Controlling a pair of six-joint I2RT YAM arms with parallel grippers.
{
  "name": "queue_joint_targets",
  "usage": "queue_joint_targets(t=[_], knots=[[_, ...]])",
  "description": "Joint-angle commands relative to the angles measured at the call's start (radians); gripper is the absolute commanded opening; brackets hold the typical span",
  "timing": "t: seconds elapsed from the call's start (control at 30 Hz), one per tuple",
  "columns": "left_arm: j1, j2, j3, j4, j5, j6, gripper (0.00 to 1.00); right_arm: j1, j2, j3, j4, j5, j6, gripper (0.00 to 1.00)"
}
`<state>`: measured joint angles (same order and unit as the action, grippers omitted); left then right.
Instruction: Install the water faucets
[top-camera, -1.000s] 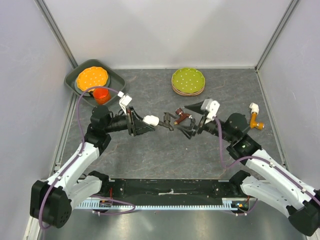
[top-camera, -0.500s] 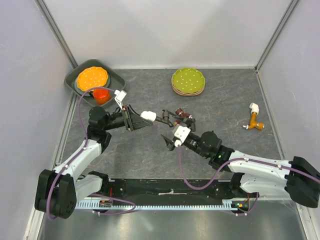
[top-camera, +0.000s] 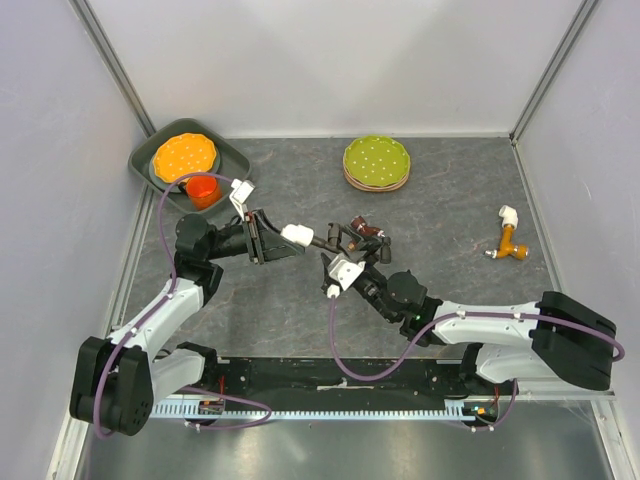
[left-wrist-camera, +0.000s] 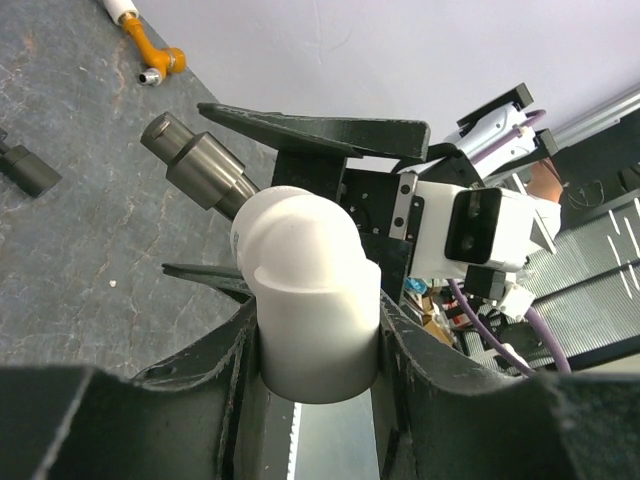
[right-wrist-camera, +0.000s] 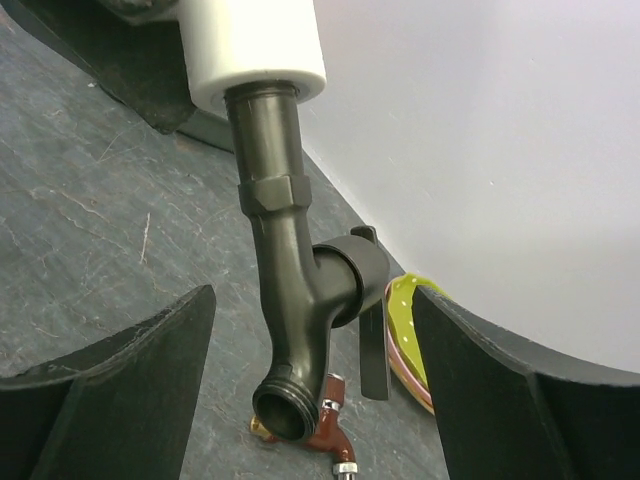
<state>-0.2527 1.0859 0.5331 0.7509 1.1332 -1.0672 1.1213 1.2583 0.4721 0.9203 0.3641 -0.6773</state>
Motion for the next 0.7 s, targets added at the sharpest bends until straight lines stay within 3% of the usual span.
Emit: queue_joint_targets(t=[0.0, 0.07, 0.23, 0.27, 0.47, 0.57, 0.67], knots=[[0.004, -0.011, 0.015, 0.11, 0.042, -0.054, 0.02, 0.008, 0.019, 0.046, 0.094, 0.032, -0.034, 0.84], [0.004, -0.004, 0.016, 0.114, 0.049, -0.06, 0.02, 0.006, 0.016, 0.059, 0.083, 0.013, -0.03, 0.81], [0.004, -0.004, 0.018, 0.123, 0.065, -0.057, 0.02, 0.008, -0.022, 0.105, -0.047, -0.053, 0.024, 0.58], [0.003, -0.006, 0.018, 0.123, 0.068, -0.053, 0.02, 0.006, -0.031, 0.109, -0.066, -0.079, 0.05, 0.48], [0.003, -0.024, 0.022, 0.116, 0.083, -0.01, 0.02, 0.0, -0.131, 0.163, -0.282, -0.157, 0.171, 0.1], [0.003, -0.041, 0.028, 0.079, 0.091, 0.039, 0.02, -0.021, -0.178, 0.207, -0.412, -0.255, 0.225, 0.01], [0.003, -0.064, 0.036, 0.028, 0.092, 0.101, 0.02, -0.081, -0.214, 0.253, -0.518, -0.413, 0.332, 0.0]])
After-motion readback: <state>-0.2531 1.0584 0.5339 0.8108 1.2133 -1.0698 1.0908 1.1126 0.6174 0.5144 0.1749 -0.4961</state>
